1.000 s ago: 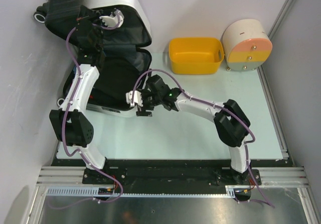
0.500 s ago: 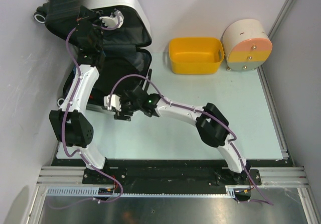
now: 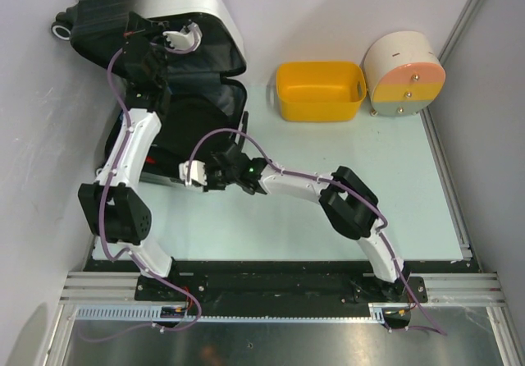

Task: Open, take out, and arrange the luggage

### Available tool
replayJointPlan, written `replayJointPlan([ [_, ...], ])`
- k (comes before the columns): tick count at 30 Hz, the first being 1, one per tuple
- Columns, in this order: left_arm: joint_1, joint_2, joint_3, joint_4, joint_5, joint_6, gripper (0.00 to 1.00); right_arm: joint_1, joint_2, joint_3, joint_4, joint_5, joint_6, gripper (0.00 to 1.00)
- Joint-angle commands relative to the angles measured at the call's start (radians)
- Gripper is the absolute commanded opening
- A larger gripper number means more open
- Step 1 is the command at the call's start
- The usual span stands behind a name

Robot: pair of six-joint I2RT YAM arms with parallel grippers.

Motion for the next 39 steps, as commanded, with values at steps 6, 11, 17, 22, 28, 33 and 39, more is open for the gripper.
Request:
replayJointPlan([
  [6,0.018,-0.132,-0.042,0.012,-0.139,0.179,0.0,-0.079,-0.24,-0.267,-0.324,-0.157,-0.339,0.0],
  [11,0.018,-0.066,0.028,0.012,-0.139,0.217,0.0,-0.188,-0.251,-0.264,-0.35,-0.162,-0.436,0.0],
  [17,0.017,0.032,0.125,0.015,-0.124,0.234,0.0,-0.182,-0.254,-0.261,-0.295,-0.17,-0.41,0.0],
  [22,0.043,0.195,0.298,0.032,-0.099,0.263,0.23,-0.147,-0.199,-0.192,-0.258,-0.165,-0.363,0.0],
  [28,0.037,0.244,0.386,0.066,-0.07,0.207,0.79,-0.142,-0.162,-0.157,-0.194,-0.154,-0.315,0.0],
  [33,0.004,0.108,0.227,0.064,-0.029,0.11,1.0,-0.13,-0.131,-0.126,-0.16,-0.142,-0.3,0.0],
  [39,0.029,0.031,0.067,0.057,0.025,0.023,1.0,-0.114,-0.102,-0.075,-0.149,-0.136,-0.274,0.0],
])
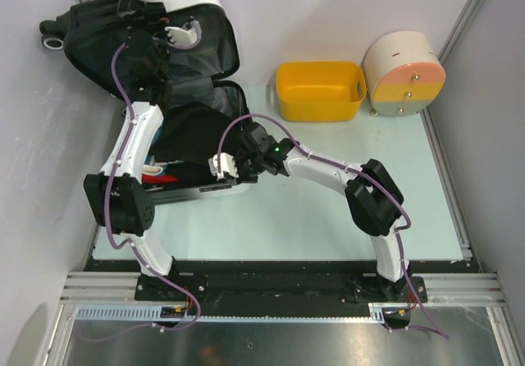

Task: Open, take out, and arrange the luggage

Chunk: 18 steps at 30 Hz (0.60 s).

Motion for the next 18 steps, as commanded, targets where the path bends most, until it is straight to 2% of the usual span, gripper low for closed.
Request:
replayJointPlan([
  [1,0.029,-0.036,0.04,0.039,0.059,-0.101,1.0,0.035,0.07,0.074,0.133,0.062,-0.015,0.0],
  [3,0.057,0.06,0.146,0.039,0.057,-0.148,1.0,0.044,0.073,0.079,0.131,0.06,-0.013,0.0],
  [4,0.063,0.097,0.28,0.038,0.056,-0.165,1.0,0.047,0.073,0.079,0.131,0.06,-0.01,0.0],
  [5,0.072,0.132,0.345,0.027,0.062,-0.182,1.0,0.049,0.073,0.078,0.133,0.059,-0.001,0.0],
  [6,0.074,0.21,0.461,0.025,0.081,-0.18,1.0,0.052,0.073,0.077,0.136,0.057,0.005,0.0],
  [9,0.075,0.351,0.636,0.025,0.127,-0.119,1.0,0.05,0.072,0.073,0.142,0.056,0.025,0.0],
  [12,0.077,0.427,0.695,0.032,0.155,-0.03,1.0,0.052,0.064,0.064,0.142,0.056,0.03,0.0],
  [14,0.074,0.441,0.685,0.041,0.152,-0.025,1.0,0.052,0.055,0.05,0.143,0.057,0.027,0.0],
  [17,0.071,0.378,0.594,0.044,0.143,-0.071,1.0,0.052,0.042,0.039,0.15,0.054,0.03,0.0],
  [18,0.071,0.355,0.523,0.048,0.143,-0.084,1.0,0.052,0.038,0.033,0.15,0.054,0.031,0.0],
])
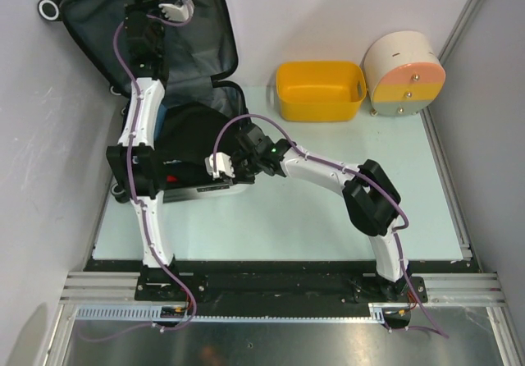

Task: Open, take out, and arrange the luggage

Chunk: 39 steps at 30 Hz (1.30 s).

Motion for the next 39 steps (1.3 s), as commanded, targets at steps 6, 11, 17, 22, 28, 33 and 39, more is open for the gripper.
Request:
replayJointPlan([
  [6,-0.001,-0.226,-0.351,0.057,0.063,-0.083,1.0,0.046,0.02,-0.001,0.164,0.036,-0.02,0.0],
  [11,0.002,-0.212,-0.408,0.027,0.11,-0.008,1.0,0.046,0.019,-0.002,0.169,0.037,-0.008,0.0],
  [17,0.002,-0.062,-0.158,-0.009,0.03,0.08,1.0,0.039,0.016,-0.018,0.172,0.027,0.005,0.0],
  [22,0.002,-0.017,-0.028,-0.011,0.03,0.216,1.0,0.036,0.02,-0.024,0.175,0.023,0.002,0.0],
  [28,0.002,0.049,0.107,-0.011,0.106,0.457,1.0,0.037,0.023,-0.022,0.18,0.025,0.006,0.0],
  [33,0.002,0.035,0.094,0.004,0.134,0.508,1.0,0.036,0.017,-0.029,0.183,0.03,0.006,0.0],
  [39,-0.041,-0.447,-0.514,-0.087,0.23,0.37,1.0,0.031,-0.012,-0.055,0.183,0.036,0.0,0.0],
])
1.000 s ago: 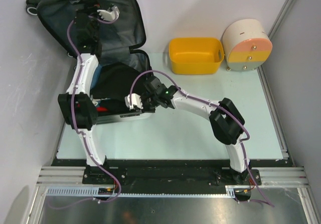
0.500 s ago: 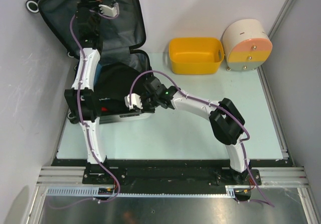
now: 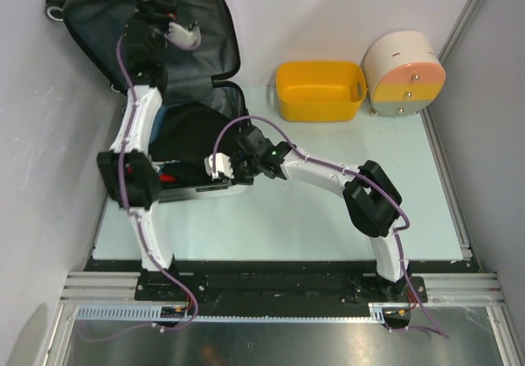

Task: Open, take out, and arrange the luggage

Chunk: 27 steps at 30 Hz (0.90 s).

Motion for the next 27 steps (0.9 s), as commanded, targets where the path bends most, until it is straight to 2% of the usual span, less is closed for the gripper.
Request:
replayJointPlan([
  [1,-0.053,-0.415,-0.399,-0.11,0.127,-0.052,1.0,0.021,-0.004,-0.028,0.128,0.021,-0.038,0.0],
  [2,-0.062,-0.48,-0.456,-0.159,0.135,-0.076,0.99,0.02,-0.01,-0.031,0.128,0.021,-0.041,0.0],
  [3,-0.071,-0.532,-0.56,-0.21,0.15,-0.165,0.99,0.018,-0.011,-0.033,0.127,0.018,-0.039,0.0],
  [4,-0.091,-0.639,-0.614,-0.244,0.159,-0.205,0.99,0.018,-0.014,-0.036,0.128,0.019,-0.041,0.0],
  [6,-0.103,-0.727,-0.746,-0.378,0.182,-0.295,0.99,0.016,-0.019,-0.038,0.13,0.016,-0.038,0.0],
  [8,-0.122,-0.831,-0.862,-0.44,0.187,-0.323,0.95,0.015,-0.022,-0.041,0.136,0.012,-0.035,0.0],
  [10,-0.133,-0.857,-0.895,-0.482,0.15,-0.408,0.87,0.01,-0.02,-0.041,0.139,0.012,-0.032,0.0],
  [11,-0.133,-0.844,-0.882,-0.497,0.126,-0.447,0.75,0.009,-0.019,-0.039,0.144,0.012,-0.03,0.0],
  [12,-0.128,-0.827,-0.865,-0.506,0.095,-0.541,0.7,0.009,-0.017,-0.038,0.145,0.012,-0.032,0.0],
  [14,-0.116,-0.766,-0.798,-0.526,0.035,-0.618,0.59,0.007,-0.016,-0.036,0.145,0.012,-0.027,0.0],
  [16,-0.108,-0.752,-0.776,-0.534,0.019,-0.701,0.53,0.007,-0.017,-0.037,0.141,0.01,-0.027,0.0],
  [18,-0.113,-0.801,-0.817,-0.562,0.105,-0.68,0.53,0.007,-0.02,-0.041,0.137,0.009,-0.027,0.0],
  [22,-0.14,-0.857,-0.882,-0.574,0.145,-0.585,0.67,0.006,-0.022,-0.045,0.142,0.007,-0.022,0.0],
  [27,-0.136,-0.801,-0.715,-0.749,0.113,-0.539,0.73,0.006,-0.02,-0.048,0.148,0.001,-0.015,0.0],
])
